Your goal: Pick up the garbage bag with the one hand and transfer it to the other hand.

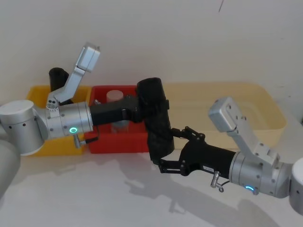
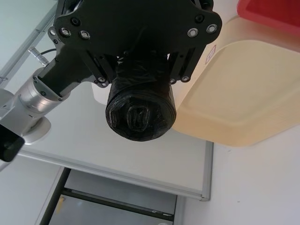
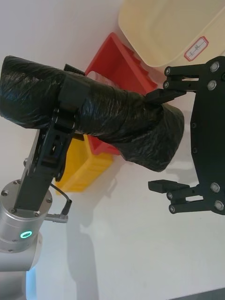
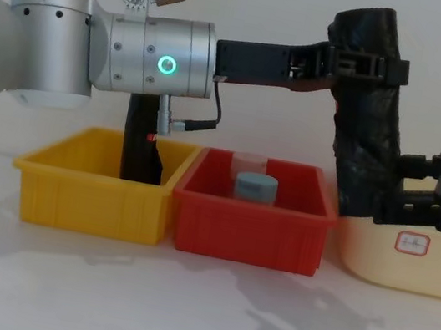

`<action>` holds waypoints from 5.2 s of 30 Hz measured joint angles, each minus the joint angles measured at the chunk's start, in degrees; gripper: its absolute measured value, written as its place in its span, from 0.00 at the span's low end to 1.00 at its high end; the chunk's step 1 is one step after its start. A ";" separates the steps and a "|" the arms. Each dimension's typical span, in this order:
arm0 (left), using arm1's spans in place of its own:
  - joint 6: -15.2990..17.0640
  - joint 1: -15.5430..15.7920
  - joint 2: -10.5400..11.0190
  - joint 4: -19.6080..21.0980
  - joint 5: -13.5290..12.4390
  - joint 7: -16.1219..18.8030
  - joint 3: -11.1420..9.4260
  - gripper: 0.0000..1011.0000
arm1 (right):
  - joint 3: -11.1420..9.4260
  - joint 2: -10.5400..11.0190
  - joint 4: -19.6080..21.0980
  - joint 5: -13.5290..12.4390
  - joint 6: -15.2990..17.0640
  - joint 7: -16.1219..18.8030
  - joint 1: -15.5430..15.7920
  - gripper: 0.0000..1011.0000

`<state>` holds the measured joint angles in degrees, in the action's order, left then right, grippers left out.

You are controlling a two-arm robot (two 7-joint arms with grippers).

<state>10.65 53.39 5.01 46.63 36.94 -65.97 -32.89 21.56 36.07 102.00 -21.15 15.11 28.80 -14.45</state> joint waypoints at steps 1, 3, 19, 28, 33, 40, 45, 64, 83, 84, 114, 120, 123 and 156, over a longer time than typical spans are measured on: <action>-0.22 0.20 -0.12 -0.43 0.09 -0.39 -0.14 0.36 | 0.07 -0.03 -0.09 -0.09 0.19 0.03 -0.20 0.99; -0.28 0.28 -0.17 -0.60 0.11 -0.50 -0.21 0.36 | 0.19 -0.09 -0.29 -0.28 0.54 0.08 -0.51 0.99; -1.41 1.86 -1.29 -3.25 0.66 -4.20 -2.12 0.36 | 1.31 -1.02 -2.25 -2.21 4.20 0.32 -3.86 0.99; -1.29 2.18 -1.60 -3.48 0.77 -5.04 -3.15 0.36 | 1.87 -1.60 -3.00 -3.20 5.98 0.19 -5.15 0.99; -1.16 2.28 -1.66 -3.49 0.80 -5.24 -3.50 0.36 | 2.01 -1.77 -3.20 -3.49 6.52 0.09 -5.52 0.89; -1.00 2.33 -1.71 -3.49 0.84 -5.42 -3.81 0.36 | 2.17 -1.95 -3.40 -3.78 7.01 -0.04 -5.91 0.70; -0.94 2.36 -1.73 -3.50 0.86 -5.51 -3.96 0.36 | 2.22 -2.03 -3.49 -3.91 7.26 -0.12 -6.08 0.56; -0.83 2.43 -1.80 -3.49 0.87 -5.67 -4.16 0.44 | 2.33 -2.07 -3.59 -4.30 7.42 -0.27 -6.20 0.50; 1.03 1.07 -0.29 -0.78 1.93 -4.72 -3.59 0.98 | 0.76 -2.85 -3.54 -6.16 6.23 -2.81 -5.46 0.50; 1.20 0.89 -0.07 -0.41 2.05 -4.56 -3.48 0.99 | 0.58 -3.00 -3.76 -6.27 6.12 -3.21 -5.66 0.50; 4.89 -9.64 10.34 18.87 6.13 9.17 4.01 0.99 | 2.23 -9.12 -20.83 3.08 0.73 -11.40 -19.67 0.50; 3.94 -11.49 11.40 21.50 6.01 13.20 5.28 0.99 | 3.32 -11.47 -26.44 6.45 -0.58 -14.27 -23.61 0.50; 3.36 -12.40 11.82 22.67 5.72 15.44 5.91 0.99 | 3.84 -12.65 -29.33 8.20 -1.36 -16.00 -25.45 0.50; -5.18 -19.65 12.51 29.99 -0.90 40.20 10.88 0.99 | 5.78 -18.92 -46.55 16.24 -6.89 -24.41 -35.23 0.99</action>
<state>5.47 33.74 17.52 76.62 36.04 -25.77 -22.01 27.33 17.15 55.45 -4.91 8.22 4.39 -49.68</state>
